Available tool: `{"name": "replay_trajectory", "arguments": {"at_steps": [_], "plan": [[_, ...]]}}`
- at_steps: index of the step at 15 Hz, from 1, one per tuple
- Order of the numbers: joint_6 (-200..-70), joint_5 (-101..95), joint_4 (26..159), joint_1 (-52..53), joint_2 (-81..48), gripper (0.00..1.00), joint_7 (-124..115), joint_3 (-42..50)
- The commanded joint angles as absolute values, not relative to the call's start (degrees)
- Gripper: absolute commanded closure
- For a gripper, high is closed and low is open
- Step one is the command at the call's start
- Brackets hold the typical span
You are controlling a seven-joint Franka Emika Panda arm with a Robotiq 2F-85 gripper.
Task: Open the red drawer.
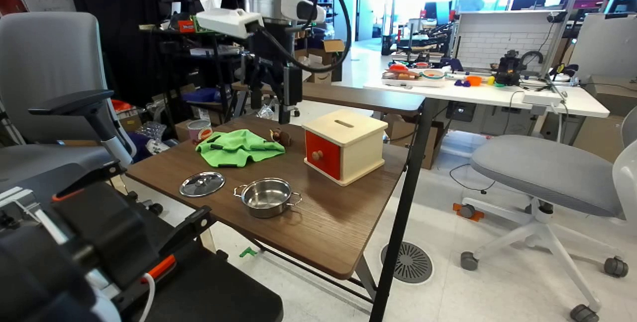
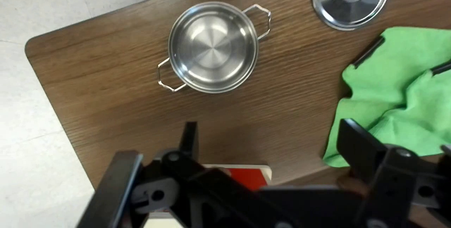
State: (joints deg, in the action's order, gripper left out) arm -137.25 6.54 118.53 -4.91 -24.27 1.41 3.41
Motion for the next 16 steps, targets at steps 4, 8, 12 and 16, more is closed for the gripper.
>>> {"name": "replay_trajectory", "arguments": {"at_steps": [4, 8, 12, 16], "plan": [[-149.4, 6.7, 113.6, -6.5, -34.1, 0.00, -2.0, 4.2], [-150.6, 6.3, 111.1, -6.8, -38.0, 0.00, -2.1, 4.4], [-151.4, 6.3, 109.4, -6.7, -40.1, 0.00, -2.2, 4.3], [-152.3, 6.2, 107.7, -6.3, -42.2, 0.00, -3.2, 4.5]]}}
